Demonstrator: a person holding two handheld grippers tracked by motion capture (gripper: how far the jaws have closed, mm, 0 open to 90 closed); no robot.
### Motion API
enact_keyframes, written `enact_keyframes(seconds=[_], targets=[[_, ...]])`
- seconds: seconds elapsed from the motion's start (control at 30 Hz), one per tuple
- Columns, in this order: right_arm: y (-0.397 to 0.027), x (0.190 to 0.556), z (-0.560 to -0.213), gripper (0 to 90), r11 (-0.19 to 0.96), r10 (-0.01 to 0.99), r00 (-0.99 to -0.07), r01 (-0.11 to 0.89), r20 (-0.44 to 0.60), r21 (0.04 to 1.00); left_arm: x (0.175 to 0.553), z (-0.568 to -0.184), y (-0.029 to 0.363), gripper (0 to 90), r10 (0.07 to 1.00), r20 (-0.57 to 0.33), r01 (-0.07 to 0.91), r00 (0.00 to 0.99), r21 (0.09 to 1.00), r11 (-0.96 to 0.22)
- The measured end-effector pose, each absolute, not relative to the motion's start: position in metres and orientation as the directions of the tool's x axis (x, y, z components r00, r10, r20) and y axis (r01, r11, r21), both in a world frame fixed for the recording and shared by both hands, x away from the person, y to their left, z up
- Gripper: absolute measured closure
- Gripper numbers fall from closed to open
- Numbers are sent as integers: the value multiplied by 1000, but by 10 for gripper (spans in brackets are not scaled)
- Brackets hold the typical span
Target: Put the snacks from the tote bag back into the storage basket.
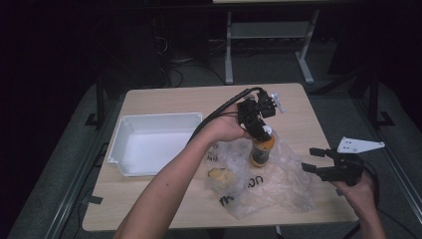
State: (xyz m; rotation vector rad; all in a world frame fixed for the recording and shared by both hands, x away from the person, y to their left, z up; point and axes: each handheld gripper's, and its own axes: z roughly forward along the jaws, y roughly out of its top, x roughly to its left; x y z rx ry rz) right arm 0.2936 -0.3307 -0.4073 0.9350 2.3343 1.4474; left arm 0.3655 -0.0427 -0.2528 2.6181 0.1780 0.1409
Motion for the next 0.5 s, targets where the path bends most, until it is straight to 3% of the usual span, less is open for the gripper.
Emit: enact_keyframes(seconds=[0.5], targets=[[-334, 292, -406, 296, 293, 651, -751, 387, 115, 874, 356, -212, -17, 592, 216, 65, 145, 974, 550, -822]])
